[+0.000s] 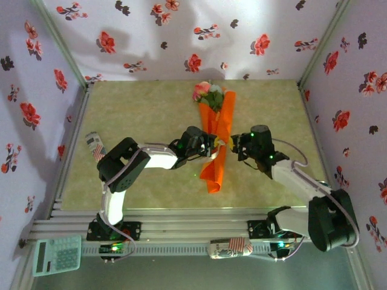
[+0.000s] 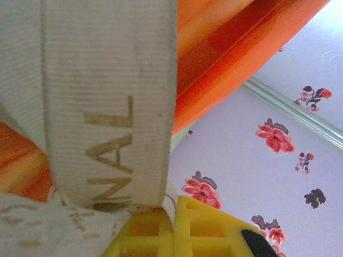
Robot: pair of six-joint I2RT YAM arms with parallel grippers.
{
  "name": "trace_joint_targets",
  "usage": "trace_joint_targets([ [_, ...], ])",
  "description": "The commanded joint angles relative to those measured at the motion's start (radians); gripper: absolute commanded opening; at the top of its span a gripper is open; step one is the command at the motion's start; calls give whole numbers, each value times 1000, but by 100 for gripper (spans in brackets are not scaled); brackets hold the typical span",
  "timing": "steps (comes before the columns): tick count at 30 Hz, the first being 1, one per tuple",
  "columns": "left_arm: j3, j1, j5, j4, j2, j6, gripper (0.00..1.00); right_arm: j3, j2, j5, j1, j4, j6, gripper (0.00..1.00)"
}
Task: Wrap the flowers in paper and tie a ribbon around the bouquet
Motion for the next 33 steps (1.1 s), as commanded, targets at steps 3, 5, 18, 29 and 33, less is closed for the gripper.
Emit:
trace_joint_targets([
  [3,-22,-8,-22,-6,-48,30,0,128,178,-34,-20,48,58,15],
  [5,-23,-9,-19,-55,-63,30,0,157,234,-65,-6,65,88,17],
  [18,-9,-12,-42,-170,-89,47,0,80,130,24,57,61,184,30],
  [29,14,-13,-42,-192,-76,80,0,77,139,-28,99,16,259,38],
  [33,20,-12,-42,-183,-69,88,0,69,116,-18,106,-29,255,39],
])
